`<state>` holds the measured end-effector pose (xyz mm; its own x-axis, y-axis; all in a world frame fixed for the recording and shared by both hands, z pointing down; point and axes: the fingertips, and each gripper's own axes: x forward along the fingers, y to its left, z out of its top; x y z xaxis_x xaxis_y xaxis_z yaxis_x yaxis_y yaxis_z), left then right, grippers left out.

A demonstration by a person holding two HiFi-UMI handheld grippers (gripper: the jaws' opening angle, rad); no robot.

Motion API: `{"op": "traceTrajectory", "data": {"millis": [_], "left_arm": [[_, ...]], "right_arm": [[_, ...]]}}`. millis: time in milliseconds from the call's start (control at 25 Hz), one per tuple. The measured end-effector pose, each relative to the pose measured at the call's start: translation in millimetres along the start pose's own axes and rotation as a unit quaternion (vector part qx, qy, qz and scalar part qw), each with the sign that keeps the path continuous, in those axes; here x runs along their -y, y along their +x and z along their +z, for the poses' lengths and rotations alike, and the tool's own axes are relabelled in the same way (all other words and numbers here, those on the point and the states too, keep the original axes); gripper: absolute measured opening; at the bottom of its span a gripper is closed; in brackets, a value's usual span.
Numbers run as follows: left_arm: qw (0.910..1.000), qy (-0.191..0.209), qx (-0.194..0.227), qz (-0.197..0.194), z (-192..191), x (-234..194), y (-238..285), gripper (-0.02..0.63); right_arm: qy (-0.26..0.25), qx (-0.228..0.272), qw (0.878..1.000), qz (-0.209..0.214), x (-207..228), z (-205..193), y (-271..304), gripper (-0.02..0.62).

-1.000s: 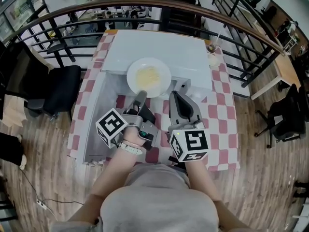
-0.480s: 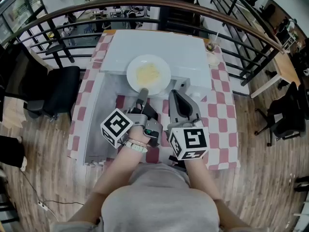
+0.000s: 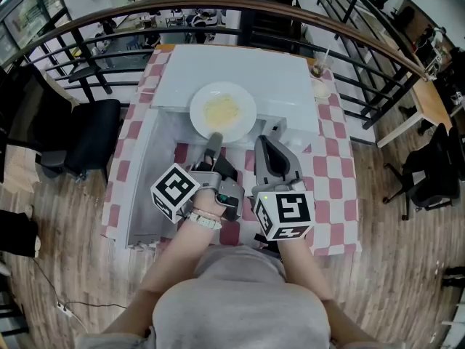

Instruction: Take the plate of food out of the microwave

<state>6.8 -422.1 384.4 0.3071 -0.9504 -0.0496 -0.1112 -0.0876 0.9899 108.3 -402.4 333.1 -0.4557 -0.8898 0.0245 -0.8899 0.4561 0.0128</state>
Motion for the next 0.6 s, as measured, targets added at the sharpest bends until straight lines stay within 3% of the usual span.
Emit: {"op": "traceTrajectory", "data": {"millis": [600], "left_arm": [[1.0, 0.002, -0.004, 0.0, -2.8, 0.1, -3.4, 0.017]], "right_arm": [[0.001, -0.004, 1.0, 0.007, -2.1, -3.0, -2.2, 0.025]]}}
